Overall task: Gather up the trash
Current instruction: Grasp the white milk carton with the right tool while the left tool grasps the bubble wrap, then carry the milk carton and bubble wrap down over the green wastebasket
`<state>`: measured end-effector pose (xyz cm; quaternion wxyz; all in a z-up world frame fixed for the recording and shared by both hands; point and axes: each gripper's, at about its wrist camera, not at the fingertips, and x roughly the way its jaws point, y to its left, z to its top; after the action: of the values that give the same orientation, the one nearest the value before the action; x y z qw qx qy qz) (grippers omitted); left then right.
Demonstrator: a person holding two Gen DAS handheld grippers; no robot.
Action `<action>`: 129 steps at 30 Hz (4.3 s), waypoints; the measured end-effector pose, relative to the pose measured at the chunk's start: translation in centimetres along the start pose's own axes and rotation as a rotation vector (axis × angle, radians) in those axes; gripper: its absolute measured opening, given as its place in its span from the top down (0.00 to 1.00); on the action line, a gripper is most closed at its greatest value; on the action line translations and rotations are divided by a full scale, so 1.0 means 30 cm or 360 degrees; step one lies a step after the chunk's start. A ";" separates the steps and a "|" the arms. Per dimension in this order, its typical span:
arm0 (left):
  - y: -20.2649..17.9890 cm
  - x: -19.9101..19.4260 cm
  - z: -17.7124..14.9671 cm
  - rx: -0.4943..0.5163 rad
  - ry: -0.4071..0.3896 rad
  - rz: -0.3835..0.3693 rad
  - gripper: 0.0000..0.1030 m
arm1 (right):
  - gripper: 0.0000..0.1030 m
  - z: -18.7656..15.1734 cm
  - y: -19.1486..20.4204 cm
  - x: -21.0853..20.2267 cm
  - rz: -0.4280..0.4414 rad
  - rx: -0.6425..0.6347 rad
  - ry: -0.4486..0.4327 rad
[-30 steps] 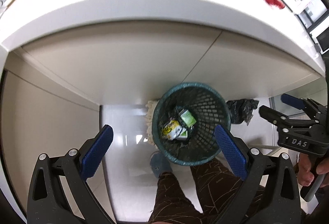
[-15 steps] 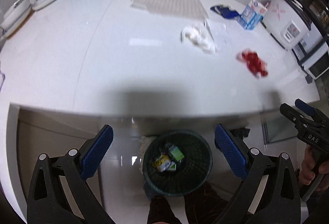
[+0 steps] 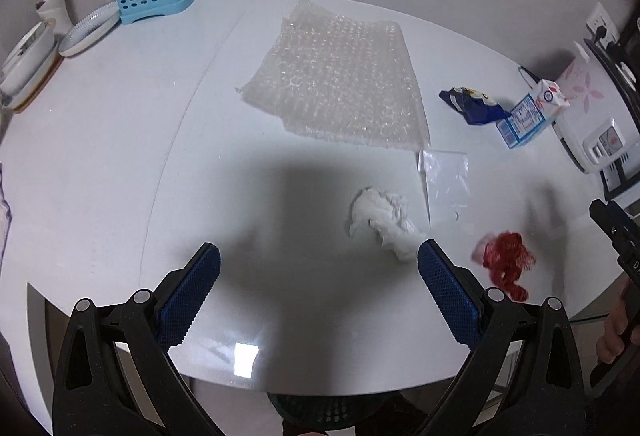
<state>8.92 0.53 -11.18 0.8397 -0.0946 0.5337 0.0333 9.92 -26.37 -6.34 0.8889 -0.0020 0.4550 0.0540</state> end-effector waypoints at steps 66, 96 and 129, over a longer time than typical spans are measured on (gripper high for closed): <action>-0.089 0.257 0.356 -0.0070 0.0213 0.0046 0.90 | 0.38 0.267 0.029 0.255 0.0103 -0.0189 -0.0055; 0.060 -0.073 0.124 0.0092 0.0036 -0.0108 0.90 | 0.38 0.023 0.226 -0.133 0.0064 -0.0147 -0.0198; 0.249 -0.237 -0.531 0.0253 0.0176 -0.0219 0.90 | 0.38 -0.487 0.465 -0.375 0.0147 -0.0136 -0.0116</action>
<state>-9.49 5.08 -12.26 0.8142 -0.0657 0.5723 -0.0721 -9.78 -14.34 -5.16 0.9005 -0.0169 0.4191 0.1144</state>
